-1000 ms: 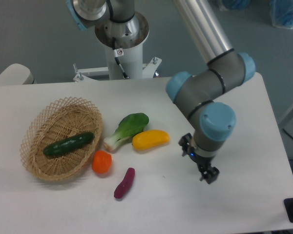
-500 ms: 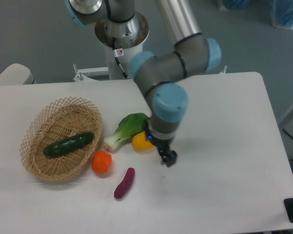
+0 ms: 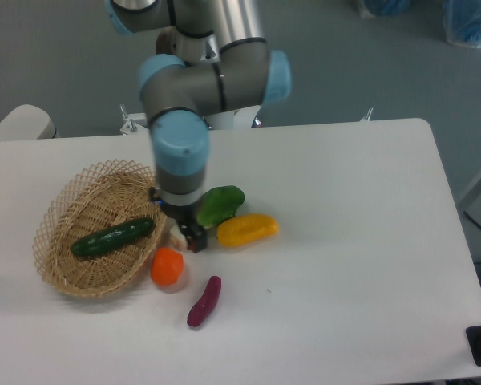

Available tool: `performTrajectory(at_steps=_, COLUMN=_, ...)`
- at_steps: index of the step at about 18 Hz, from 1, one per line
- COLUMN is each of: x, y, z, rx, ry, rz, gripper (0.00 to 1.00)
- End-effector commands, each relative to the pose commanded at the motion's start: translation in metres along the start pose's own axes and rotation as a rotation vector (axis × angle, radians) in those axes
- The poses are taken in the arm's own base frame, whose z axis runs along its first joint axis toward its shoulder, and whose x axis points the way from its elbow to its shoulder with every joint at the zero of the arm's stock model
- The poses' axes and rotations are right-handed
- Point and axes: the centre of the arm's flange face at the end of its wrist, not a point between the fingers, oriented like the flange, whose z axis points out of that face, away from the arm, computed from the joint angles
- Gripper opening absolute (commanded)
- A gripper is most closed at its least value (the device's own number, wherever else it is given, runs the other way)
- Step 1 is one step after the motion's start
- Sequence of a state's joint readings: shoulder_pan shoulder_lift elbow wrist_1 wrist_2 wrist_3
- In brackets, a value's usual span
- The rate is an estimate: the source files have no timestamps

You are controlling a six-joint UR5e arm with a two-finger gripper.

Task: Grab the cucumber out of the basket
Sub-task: 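Move the gripper over the wicker basket above the green cucumber, then lower the gripper and close it around the green cucumber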

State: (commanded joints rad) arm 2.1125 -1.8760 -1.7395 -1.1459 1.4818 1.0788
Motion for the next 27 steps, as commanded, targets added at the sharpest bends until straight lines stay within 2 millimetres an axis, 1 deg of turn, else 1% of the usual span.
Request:
performTrajectory(at_steps=2, x=0.012, y=-0.017, z=0.008, rx=-0.004, ry=0.003, rz=-0.022, gripper=1.00)
performTrajectory(at_steps=4, x=0.022, y=-0.028, z=0.015, rx=0.003, ry=-0.009, rz=-0.039, gripper=1.00)
performTrajectory(at_steps=7, x=0.035, y=-0.049, z=0.037, rx=0.008, ry=-0.017, rz=-0.046, gripper=1.00)
performTrajectory(at_steps=8, x=0.037, y=-0.053, z=0.045, rx=0.003, ry=-0.011, rz=-0.055, gripper=1.00)
performTrajectory(at_steps=10, x=0.044, y=-0.059, z=0.057, rx=-0.010, ry=0.006, rz=-0.056, gripper=1.00)
performTrajectory(at_steps=14, x=0.054, y=-0.069, z=0.068, rx=-0.017, ry=0.010, rz=-0.073, gripper=1.00)
performTrajectory(at_steps=15, x=0.053, y=-0.071, z=0.073, rx=-0.018, ry=0.011, rz=-0.081, gripper=0.99)
performTrajectory(at_steps=17, x=0.048, y=-0.075, z=0.084, rx=-0.007, ry=-0.005, rz=-0.101, gripper=0.93)
performTrajectory(at_steps=19, x=0.051, y=-0.082, z=0.093, rx=-0.004, ry=-0.018, rz=-0.100, gripper=0.93)
performTrajectory(at_steps=21, x=0.051, y=-0.082, z=0.097, rx=-0.008, ry=-0.016, rz=-0.114, gripper=0.92)
performTrajectory(at_steps=25, x=0.052, y=-0.083, z=0.097, rx=-0.009, ry=-0.017, rz=-0.140, gripper=0.61)
performTrajectory(at_steps=27, x=0.052, y=-0.084, z=0.091, rx=-0.001, ry=-0.023, rz=-0.167, gripper=0.39)
